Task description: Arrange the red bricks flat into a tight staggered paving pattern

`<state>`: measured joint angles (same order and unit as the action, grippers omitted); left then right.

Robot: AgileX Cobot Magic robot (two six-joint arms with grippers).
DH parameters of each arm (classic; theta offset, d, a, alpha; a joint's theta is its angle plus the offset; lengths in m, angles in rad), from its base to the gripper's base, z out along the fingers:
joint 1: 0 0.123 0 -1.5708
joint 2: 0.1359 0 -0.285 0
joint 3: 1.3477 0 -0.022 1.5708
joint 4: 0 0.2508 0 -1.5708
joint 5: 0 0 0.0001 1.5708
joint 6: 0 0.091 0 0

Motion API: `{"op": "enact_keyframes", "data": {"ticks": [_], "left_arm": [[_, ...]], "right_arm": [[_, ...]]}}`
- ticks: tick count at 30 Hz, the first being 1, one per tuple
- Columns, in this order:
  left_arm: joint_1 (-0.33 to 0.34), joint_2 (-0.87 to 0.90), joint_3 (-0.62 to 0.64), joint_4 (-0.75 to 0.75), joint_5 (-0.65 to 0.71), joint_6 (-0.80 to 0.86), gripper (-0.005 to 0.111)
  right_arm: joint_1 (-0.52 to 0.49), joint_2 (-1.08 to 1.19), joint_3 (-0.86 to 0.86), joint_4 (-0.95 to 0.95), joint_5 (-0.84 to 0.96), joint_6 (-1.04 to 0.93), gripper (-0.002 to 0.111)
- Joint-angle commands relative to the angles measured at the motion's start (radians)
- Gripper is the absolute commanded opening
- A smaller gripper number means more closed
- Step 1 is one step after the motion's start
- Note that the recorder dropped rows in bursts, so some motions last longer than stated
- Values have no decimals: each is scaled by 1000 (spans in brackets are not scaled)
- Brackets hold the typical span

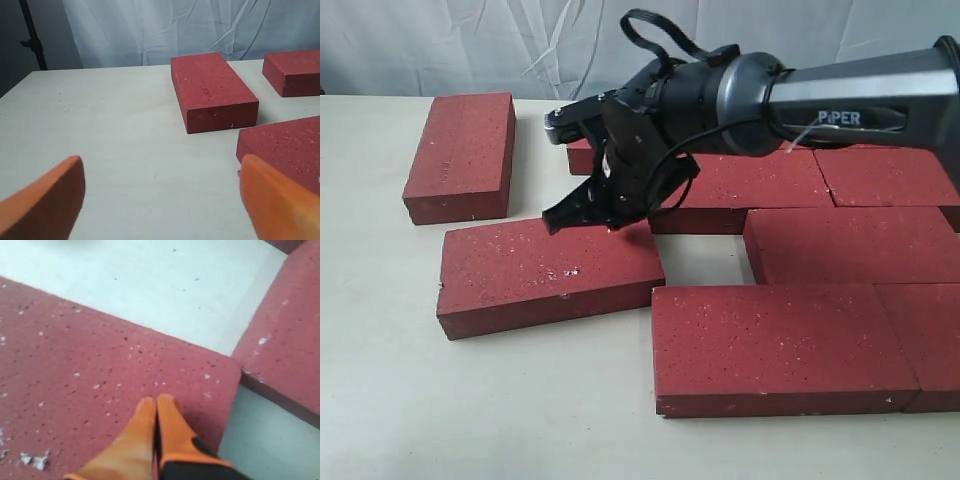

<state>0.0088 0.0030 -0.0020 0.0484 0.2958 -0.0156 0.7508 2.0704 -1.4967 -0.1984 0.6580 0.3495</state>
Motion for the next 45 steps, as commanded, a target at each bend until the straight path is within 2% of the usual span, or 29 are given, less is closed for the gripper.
{"op": "enact_keyframes", "data": {"ticks": [1,4,11,20,28,32,37,39,42,45], "left_arm": [[-1,-3,2,-4,-10,-3,79],[-1,-3,2,-4,-10,-3,79],[-1,-3,2,-4,-10,-3,79],[-1,-3,2,-4,-10,-3,79],[-1,-3,2,-4,-10,-3,79],[-1,-3,2,-4,-10,-3,79],[-1,-3,2,-4,-10,-3,79],[-1,-3,2,-4,-10,-3,79],[-1,-3,2,-4,-10,-3,79],[-1,-3,2,-6,-12,-3,79]], "right_arm": [[-52,-12,-7,30,39,-6,-1],[-56,-21,-5,37,113,-47,-1],[-88,-126,115,51,82,-68,-1],[-122,-121,265,80,-71,-68,-1],[-120,-83,265,128,-63,-94,-1],[-120,-85,265,279,-57,-229,-1],[-120,-111,265,266,-21,-244,-1],[-122,-181,258,226,-74,-244,-1],[-122,-192,181,227,-130,-242,-1],[-122,-98,50,235,-169,-221,-1]]}}
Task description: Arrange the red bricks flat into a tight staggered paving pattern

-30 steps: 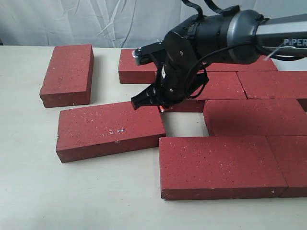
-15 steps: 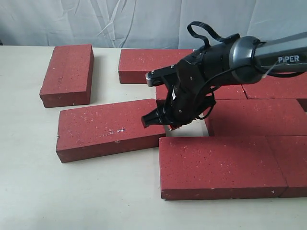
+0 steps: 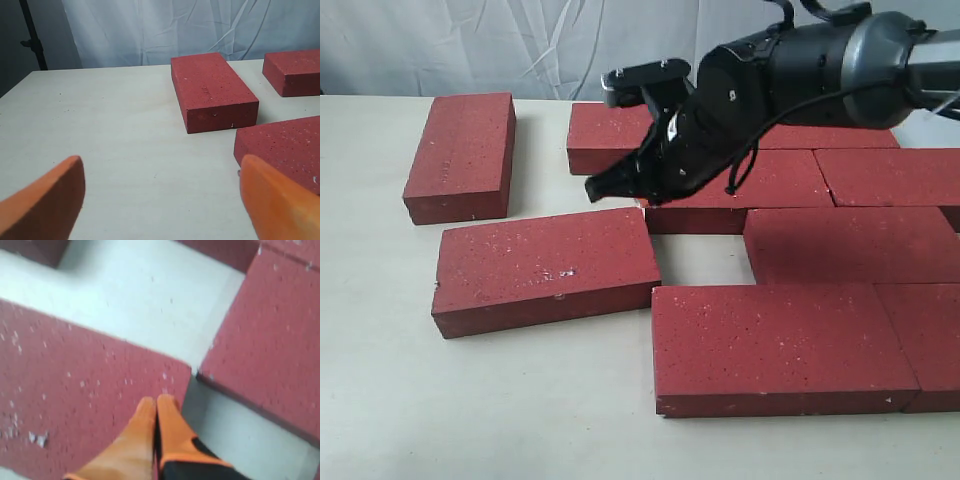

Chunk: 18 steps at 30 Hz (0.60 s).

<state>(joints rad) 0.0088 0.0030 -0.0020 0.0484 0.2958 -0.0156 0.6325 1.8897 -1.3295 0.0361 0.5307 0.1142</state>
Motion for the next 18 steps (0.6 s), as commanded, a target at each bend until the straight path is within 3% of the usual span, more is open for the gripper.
{"op": "enact_keyframes", "data": {"ticks": [1,9,18], "left_arm": [[-1,-3,2,-6,-12,-3,79],[-1,-3,2,-6,-12,-3,79],[-1,-3,2,-6,-12,-3,79]], "right_arm": [[-4,116,-158,0,-36,20,-1],[-4,310,-351,-2,44,20,-1],[-4,353,-370,-11,115,20,-1]]}}
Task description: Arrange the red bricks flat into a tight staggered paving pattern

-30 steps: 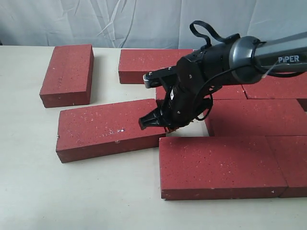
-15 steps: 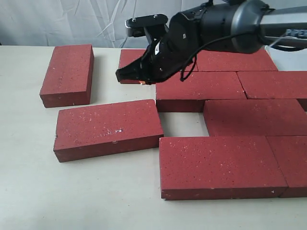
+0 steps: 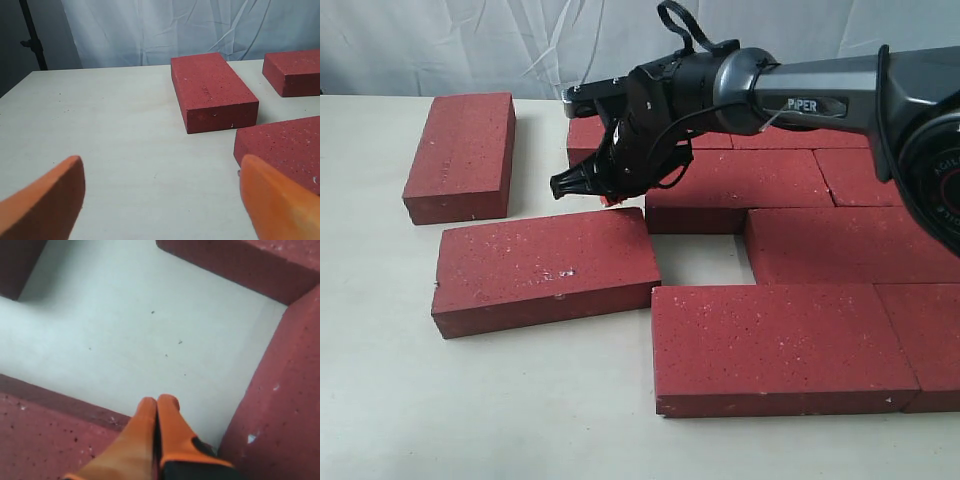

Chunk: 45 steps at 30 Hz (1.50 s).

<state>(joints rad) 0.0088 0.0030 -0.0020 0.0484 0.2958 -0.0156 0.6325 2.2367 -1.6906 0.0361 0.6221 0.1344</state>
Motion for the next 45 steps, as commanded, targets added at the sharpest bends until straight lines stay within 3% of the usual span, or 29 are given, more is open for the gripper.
{"op": "enact_keyframes", "data": {"ticks": [1,17,29,39,45], "left_arm": [[-1,-3,2,-6,-12,-3,79],[-1,-3,2,-6,-12,-3,79],[-1,-3,2,-6,-12,-3,79],[-1,-3,2,-6,-12,-3,79],[-1,-3,2,-6,-12,-3,79]], "right_arm": [[-4,6,-9,-11,26,0,-1],[-4,6,-10,-113,86,50,-1],[8,-81,-10,-18,-28,16,-1],[194,-97,-11,3,-24,7,-1],[259,-54,-153,44,45,19,-1]]}}
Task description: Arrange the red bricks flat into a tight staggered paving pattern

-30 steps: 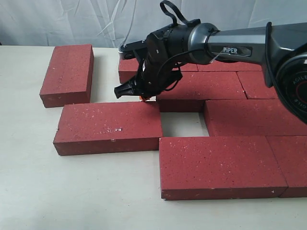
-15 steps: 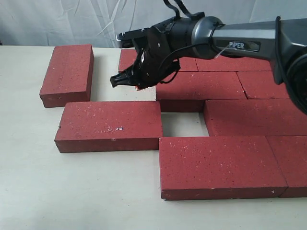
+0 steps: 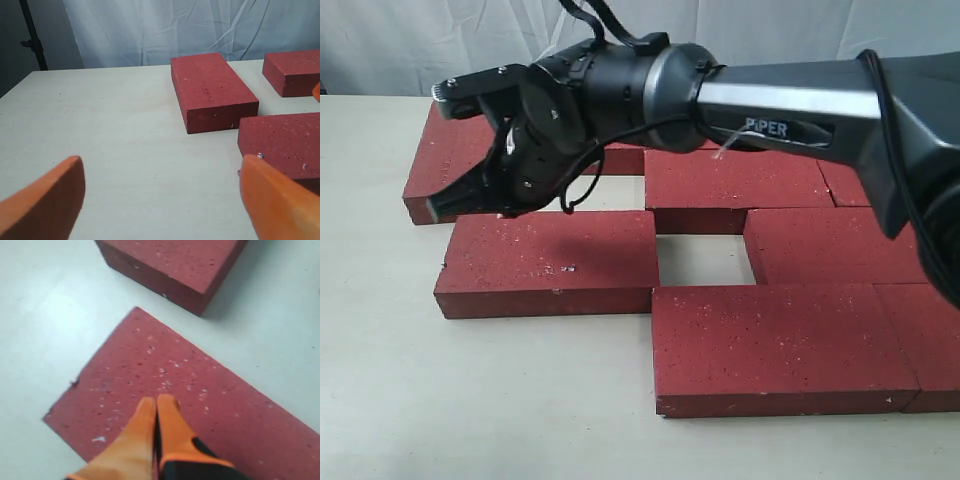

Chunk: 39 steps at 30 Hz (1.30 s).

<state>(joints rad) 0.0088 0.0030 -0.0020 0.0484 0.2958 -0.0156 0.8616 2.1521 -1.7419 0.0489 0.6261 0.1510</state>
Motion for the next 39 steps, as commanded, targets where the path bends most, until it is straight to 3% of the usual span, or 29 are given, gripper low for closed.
{"op": "enact_keyframes", "data": {"ticks": [1,14,29,39], "left_arm": [[-1,-3,2,-6,-12,-3,79],[-1,-3,2,-6,-12,-3,79],[-1,-3,2,-6,-12,-3,79],[-1,-3,2,-6,-12,-3,79]], "right_arm": [[39,49,-142,35,61,2,-1],[105,359,-599,58,230,2,-1],[97,439,-626,-49,338,17,-1],[53,424,-626,-60,511,28,-1]]}}
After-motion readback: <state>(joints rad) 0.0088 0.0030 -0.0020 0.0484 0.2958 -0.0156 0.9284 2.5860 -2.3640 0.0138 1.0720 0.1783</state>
